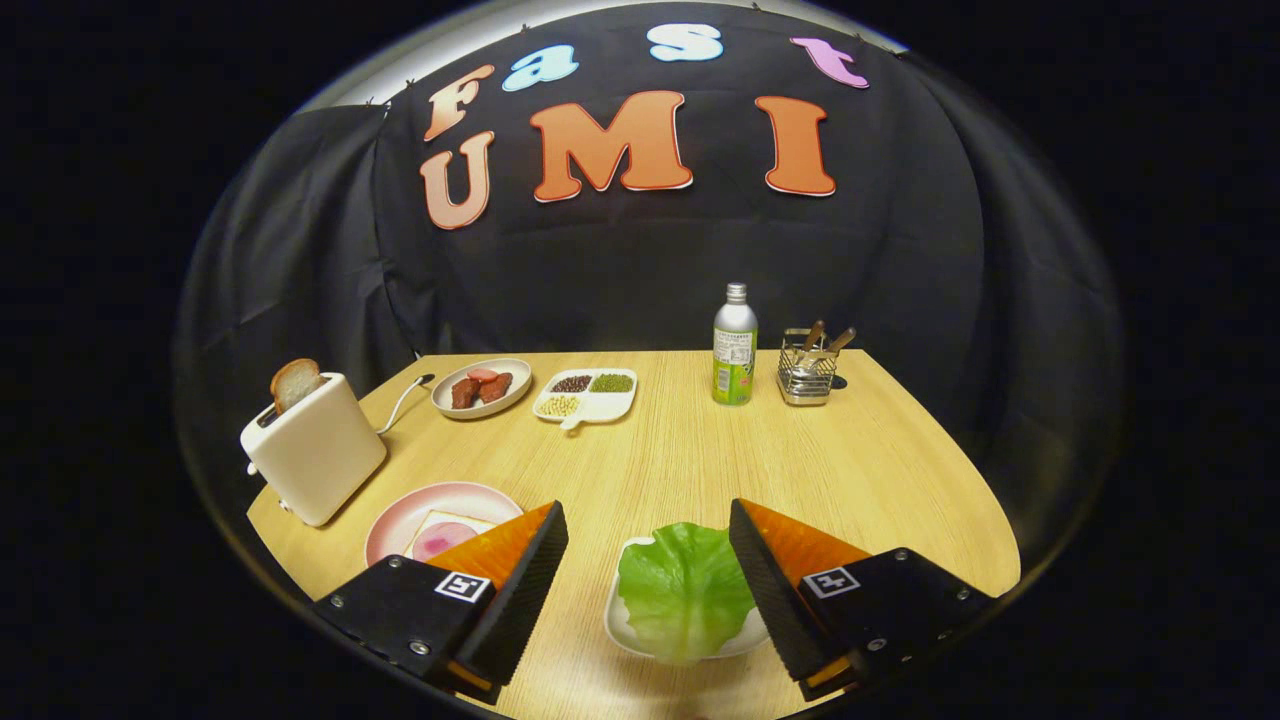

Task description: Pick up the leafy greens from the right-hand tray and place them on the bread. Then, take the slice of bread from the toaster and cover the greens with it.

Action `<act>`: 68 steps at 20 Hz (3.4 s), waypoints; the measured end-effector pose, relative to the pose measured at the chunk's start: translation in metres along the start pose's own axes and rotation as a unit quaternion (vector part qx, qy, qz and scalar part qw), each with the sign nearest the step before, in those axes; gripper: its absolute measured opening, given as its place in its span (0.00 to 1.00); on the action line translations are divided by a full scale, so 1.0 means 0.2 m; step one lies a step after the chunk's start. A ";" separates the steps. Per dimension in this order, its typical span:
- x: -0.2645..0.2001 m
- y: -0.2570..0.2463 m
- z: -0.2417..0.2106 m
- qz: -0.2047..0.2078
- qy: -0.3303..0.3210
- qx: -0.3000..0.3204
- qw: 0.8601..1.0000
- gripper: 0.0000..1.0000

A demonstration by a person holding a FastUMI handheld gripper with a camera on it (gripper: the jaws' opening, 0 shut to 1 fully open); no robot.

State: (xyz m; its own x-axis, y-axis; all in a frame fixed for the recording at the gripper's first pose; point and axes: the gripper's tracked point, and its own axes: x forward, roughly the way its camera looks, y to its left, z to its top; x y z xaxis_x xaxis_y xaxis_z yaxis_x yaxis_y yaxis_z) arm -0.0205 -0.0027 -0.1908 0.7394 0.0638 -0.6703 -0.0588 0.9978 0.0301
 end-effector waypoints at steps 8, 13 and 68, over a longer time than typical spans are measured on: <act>0.10 -0.01 -0.19 0.001 0.086 0.015 0.996 0.98; 0.14 -0.03 -0.36 -0.010 0.150 0.001 0.989 0.98; 0.21 0.76 -0.22 0.170 0.116 0.040 0.978 0.04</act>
State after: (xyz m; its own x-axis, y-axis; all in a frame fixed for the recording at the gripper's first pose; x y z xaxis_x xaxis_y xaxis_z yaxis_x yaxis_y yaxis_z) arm -0.0269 0.1514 -0.2467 0.5141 0.3964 -0.7607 -0.2156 0.9181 0.3327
